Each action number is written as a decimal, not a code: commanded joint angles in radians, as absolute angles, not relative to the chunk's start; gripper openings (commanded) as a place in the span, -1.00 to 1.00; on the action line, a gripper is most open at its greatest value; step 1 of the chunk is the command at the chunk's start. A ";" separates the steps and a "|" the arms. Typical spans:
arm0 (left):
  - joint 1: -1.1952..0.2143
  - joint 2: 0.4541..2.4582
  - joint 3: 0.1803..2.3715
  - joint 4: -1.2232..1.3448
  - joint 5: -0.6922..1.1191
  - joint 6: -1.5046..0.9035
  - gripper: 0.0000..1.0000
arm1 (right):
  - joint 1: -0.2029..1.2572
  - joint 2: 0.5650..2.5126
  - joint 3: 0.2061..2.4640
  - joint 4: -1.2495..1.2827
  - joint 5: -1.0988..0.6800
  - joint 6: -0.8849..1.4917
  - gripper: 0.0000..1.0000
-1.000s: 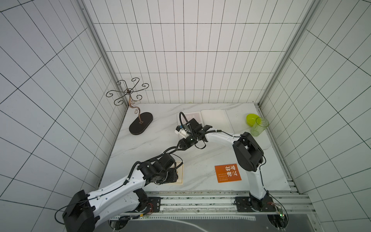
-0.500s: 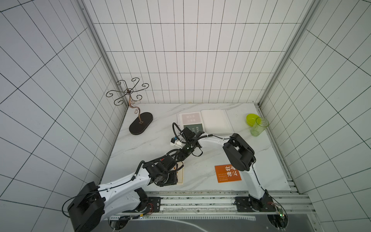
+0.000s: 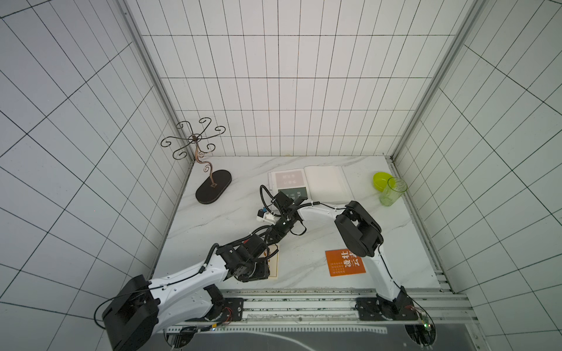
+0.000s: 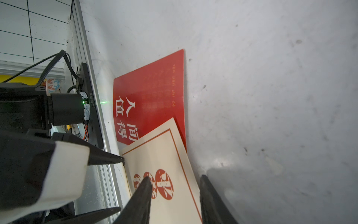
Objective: Place the photos into the photo albums
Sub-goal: Pick up the photo at the center of the board.
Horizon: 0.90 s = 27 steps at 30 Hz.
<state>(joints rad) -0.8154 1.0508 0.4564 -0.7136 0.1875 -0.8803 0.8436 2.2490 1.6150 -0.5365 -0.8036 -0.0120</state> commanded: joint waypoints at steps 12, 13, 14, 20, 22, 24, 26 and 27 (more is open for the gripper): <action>-0.815 1.086 0.423 -0.680 0.173 -0.874 0.15 | 0.824 2.292 1.704 -0.671 -0.896 -0.088 -0.44; -0.816 1.087 0.422 -0.677 0.173 -0.873 0.15 | 0.821 2.292 1.703 -0.674 -0.901 -0.091 -0.46; -0.815 1.089 0.422 -0.675 0.175 -0.872 0.15 | 0.819 2.291 1.702 -0.676 -0.906 -0.093 -0.48; -0.816 1.100 0.422 -0.668 0.179 -0.870 0.15 | 0.807 2.283 1.693 -0.685 -0.925 -0.109 -0.66; -0.815 1.099 0.422 -0.666 0.179 -0.870 0.15 | 0.805 2.283 1.689 -0.684 -0.938 -0.114 -0.70; -0.815 1.101 0.422 -0.667 0.179 -0.870 0.15 | 0.804 2.281 1.685 -0.684 -0.944 -0.118 -0.76; -0.815 1.102 0.422 -0.667 0.179 -0.871 0.15 | 0.805 2.281 1.682 -0.684 -0.948 -0.121 -0.82; -0.815 1.103 0.422 -0.667 0.179 -0.871 0.15 | 0.804 2.282 1.680 -0.685 -0.951 -0.123 -0.88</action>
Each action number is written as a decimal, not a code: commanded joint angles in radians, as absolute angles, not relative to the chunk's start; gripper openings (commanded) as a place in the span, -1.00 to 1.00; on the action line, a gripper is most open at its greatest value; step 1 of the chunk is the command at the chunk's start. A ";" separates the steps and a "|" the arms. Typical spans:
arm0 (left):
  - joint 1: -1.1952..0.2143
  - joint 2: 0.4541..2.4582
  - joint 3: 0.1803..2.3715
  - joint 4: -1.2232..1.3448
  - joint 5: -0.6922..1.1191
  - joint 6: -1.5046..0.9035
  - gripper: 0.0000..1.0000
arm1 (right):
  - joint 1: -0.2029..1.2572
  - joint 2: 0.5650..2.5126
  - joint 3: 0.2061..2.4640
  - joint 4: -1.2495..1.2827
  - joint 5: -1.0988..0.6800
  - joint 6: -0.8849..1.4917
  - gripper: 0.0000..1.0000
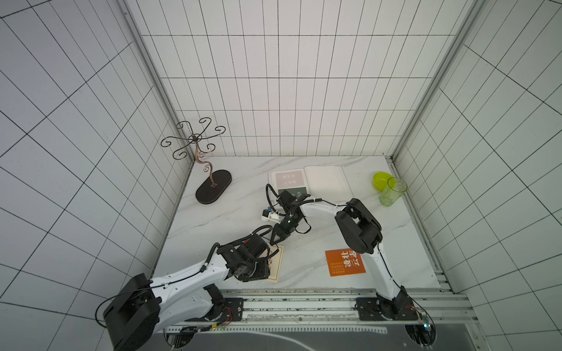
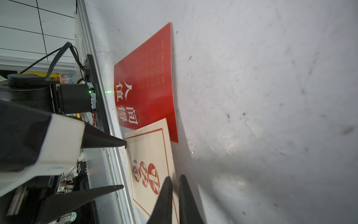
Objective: Place the photos into the photo albums
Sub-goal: Pick up the photo at the center of the board.
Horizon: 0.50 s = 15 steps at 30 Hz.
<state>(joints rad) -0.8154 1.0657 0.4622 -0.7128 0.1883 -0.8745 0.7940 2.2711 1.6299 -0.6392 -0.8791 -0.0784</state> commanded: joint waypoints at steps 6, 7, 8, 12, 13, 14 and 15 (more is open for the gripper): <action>-0.815 1.103 0.422 -0.667 0.178 -0.873 0.15 | 0.804 2.284 1.675 -0.692 -0.972 -0.139 -0.87; -0.815 1.104 0.422 -0.667 0.178 -0.876 0.15 | 0.805 2.285 1.675 -0.692 -0.974 -0.141 -0.85; -0.814 1.104 0.423 -0.667 0.178 -0.876 0.15 | 0.805 2.286 1.674 -0.693 -0.977 -0.141 -0.85; -0.815 1.104 0.425 -0.669 0.178 -0.876 0.15 | 0.804 2.287 1.673 -0.693 -0.988 -0.146 -0.80; -0.815 1.106 0.425 -0.669 0.178 -0.876 0.15 | 0.804 2.288 1.672 -0.693 -0.988 -0.146 -0.79; -0.814 1.106 0.424 -0.668 0.178 -0.876 0.15 | 0.804 2.289 1.671 -0.693 -0.988 -0.146 -0.78; -0.815 1.105 0.425 -0.670 0.178 -0.876 0.15 | 0.804 2.291 1.668 -0.695 -0.989 -0.146 -0.77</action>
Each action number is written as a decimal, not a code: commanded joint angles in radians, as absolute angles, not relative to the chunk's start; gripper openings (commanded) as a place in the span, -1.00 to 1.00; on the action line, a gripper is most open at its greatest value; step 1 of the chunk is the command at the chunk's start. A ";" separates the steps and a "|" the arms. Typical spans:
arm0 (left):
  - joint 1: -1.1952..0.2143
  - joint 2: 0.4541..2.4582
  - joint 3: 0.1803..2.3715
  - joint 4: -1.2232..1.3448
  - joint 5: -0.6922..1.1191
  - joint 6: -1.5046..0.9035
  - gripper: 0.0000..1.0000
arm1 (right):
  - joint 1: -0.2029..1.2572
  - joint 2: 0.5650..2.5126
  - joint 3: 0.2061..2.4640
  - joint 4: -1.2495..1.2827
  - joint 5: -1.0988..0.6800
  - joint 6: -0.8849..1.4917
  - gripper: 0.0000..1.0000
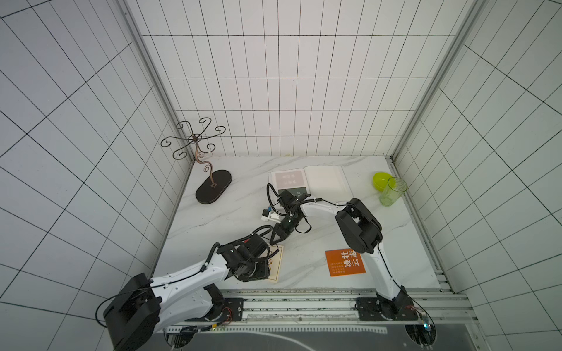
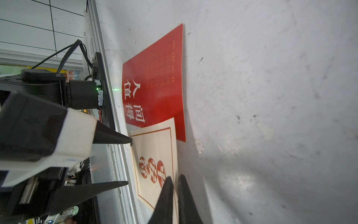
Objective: Place the photos into the photo albums
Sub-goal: Pick up the photo at the center of the board.
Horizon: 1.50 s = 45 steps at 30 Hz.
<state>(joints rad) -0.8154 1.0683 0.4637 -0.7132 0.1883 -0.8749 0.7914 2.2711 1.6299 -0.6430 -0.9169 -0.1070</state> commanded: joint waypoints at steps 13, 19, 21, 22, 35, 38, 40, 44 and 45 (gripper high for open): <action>-0.815 1.104 0.425 -0.672 0.178 -0.878 0.15 | 0.809 2.300 1.660 -0.705 -1.017 -0.162 -0.60; -0.814 1.104 0.426 -0.672 0.179 -0.881 0.15 | 0.810 2.307 1.658 -0.710 -1.019 -0.165 -0.64; -0.815 1.104 0.426 -0.672 0.179 -0.881 0.15 | 0.811 2.312 1.656 -0.711 -1.019 -0.167 -0.64; -0.815 1.103 0.425 -0.672 0.179 -0.882 0.15 | 0.811 2.314 1.655 -0.712 -1.019 -0.167 -0.64; -0.815 1.108 0.414 -0.657 0.188 -0.883 0.15 | 0.816 2.347 1.660 -0.729 -1.080 -0.179 -0.70; -0.815 1.104 0.412 -0.655 0.189 -0.882 0.15 | 0.815 2.340 1.658 -0.729 -1.112 -0.186 -0.76; -0.815 1.104 0.410 -0.652 0.188 -0.885 0.15 | 0.815 2.335 1.656 -0.731 -1.111 -0.187 -0.79; -0.815 1.108 0.409 -0.650 0.189 -0.883 0.15 | 0.815 2.330 1.660 -0.742 -1.103 -0.196 -0.83; -0.815 1.108 0.409 -0.650 0.189 -0.883 0.15 | 0.816 2.330 1.659 -0.746 -1.106 -0.200 -0.85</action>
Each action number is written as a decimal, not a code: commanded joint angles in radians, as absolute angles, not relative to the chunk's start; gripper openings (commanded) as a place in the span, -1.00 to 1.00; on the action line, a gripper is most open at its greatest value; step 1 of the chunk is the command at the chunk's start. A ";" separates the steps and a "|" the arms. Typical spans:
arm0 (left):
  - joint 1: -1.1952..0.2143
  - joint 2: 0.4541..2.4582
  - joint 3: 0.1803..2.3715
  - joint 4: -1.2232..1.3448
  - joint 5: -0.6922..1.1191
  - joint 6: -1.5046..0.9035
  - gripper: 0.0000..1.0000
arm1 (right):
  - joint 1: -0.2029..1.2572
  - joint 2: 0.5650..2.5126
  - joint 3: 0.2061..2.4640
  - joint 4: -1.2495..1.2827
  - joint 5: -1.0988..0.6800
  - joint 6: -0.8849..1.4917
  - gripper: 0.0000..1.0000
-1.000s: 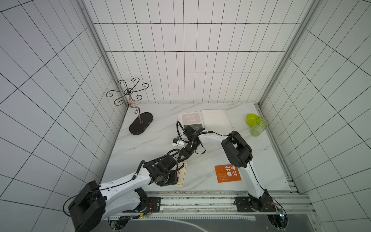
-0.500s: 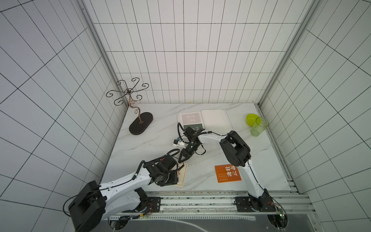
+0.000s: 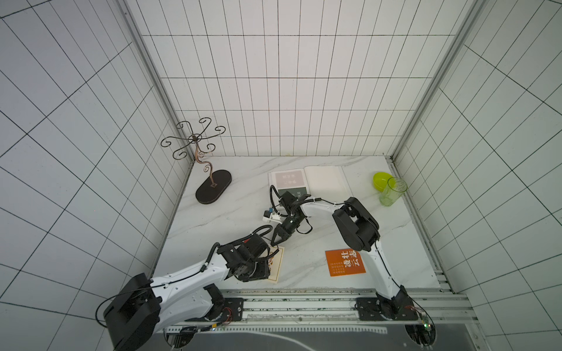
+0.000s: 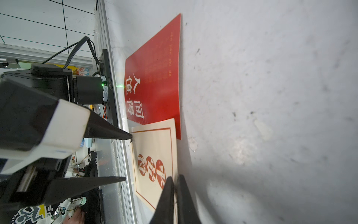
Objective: Place the photos into the photo albums
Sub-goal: Pick up the photo at the center of the board.
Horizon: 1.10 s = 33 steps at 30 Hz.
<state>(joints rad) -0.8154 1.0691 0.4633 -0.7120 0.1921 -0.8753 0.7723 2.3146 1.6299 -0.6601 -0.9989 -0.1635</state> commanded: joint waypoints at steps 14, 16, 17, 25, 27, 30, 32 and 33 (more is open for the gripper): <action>-0.815 1.097 0.403 -0.649 0.190 -0.886 0.15 | 0.836 2.352 1.673 -0.825 -1.150 -0.272 -0.72; -0.815 1.097 0.402 -0.649 0.190 -0.887 0.15 | 0.839 2.357 1.678 -0.823 -1.129 -0.264 -0.70; -0.815 1.098 0.402 -0.648 0.190 -0.888 0.15 | 0.841 2.361 1.679 -0.822 -1.118 -0.260 -0.70; -0.815 1.085 0.400 -0.654 0.187 -0.889 0.15 | 0.838 2.348 1.682 -0.793 -1.071 -0.228 -0.82; -0.815 1.080 0.415 -0.666 0.176 -0.879 0.14 | 0.836 2.343 1.681 -0.778 -1.067 -0.217 -0.86; -0.815 1.051 0.486 -0.732 0.092 -0.841 0.14 | 0.832 2.341 1.691 -0.776 -1.056 -0.203 -0.95; -0.815 1.014 0.544 -0.772 0.017 -0.822 0.14 | 0.825 2.329 1.691 -0.771 -1.047 -0.193 -1.00; -0.814 0.993 0.572 -0.782 -0.012 -0.812 0.14 | 0.820 2.321 1.690 -0.769 -1.040 -0.188 -1.00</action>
